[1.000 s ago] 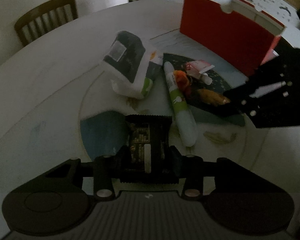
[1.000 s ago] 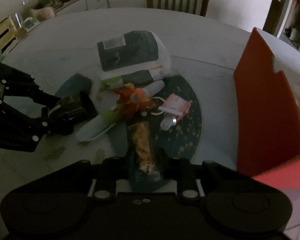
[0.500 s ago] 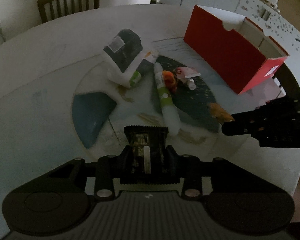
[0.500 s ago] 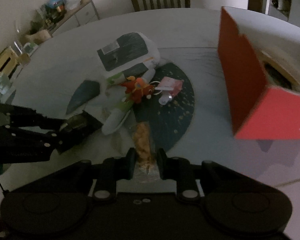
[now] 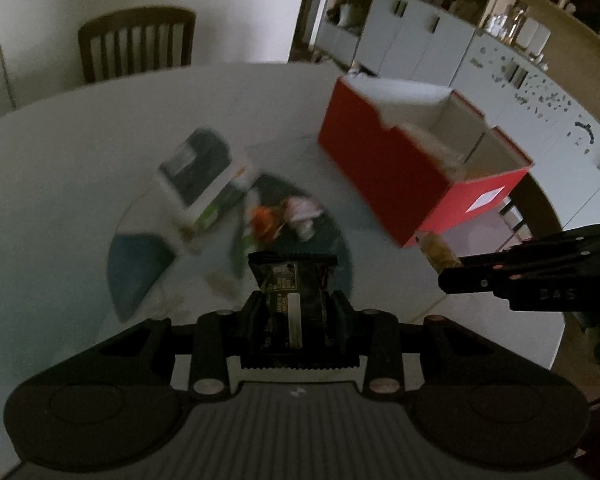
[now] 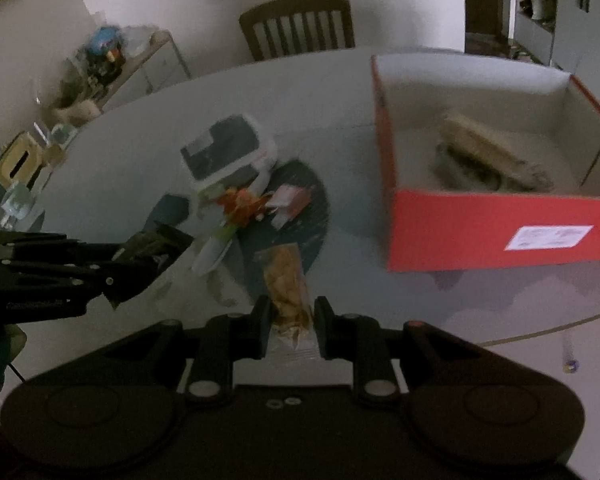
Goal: Organize objects
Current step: 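Carry the black item and snack bag with both grippers into the red box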
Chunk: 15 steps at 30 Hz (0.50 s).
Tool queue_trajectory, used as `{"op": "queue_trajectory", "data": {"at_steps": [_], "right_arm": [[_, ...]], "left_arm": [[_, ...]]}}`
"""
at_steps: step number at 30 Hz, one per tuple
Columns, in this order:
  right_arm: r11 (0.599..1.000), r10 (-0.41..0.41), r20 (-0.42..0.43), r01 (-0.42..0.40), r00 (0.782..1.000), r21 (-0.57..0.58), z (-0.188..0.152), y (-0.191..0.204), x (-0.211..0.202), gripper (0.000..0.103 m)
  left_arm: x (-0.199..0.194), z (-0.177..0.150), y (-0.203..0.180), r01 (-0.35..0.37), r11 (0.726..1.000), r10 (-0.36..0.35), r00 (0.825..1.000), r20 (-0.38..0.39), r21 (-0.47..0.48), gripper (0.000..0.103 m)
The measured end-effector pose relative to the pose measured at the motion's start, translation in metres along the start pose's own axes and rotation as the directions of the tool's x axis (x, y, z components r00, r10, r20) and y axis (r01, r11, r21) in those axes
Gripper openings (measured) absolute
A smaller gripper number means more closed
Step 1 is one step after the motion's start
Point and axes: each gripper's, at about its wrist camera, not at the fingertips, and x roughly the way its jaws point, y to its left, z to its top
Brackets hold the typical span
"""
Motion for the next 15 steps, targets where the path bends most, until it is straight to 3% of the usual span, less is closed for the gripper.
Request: {"op": "queue_trajectory", "data": {"at_steps": [15], "right_arm": [[0.998,-0.041,0.121,0.035,0.992,0.053,0.030,-0.087,-0.057,0.022]], "left_arm": [[0.010,0.054,-0.097,0.046,0.996,-0.053,0.994,0.095,0.077,0.034]]}}
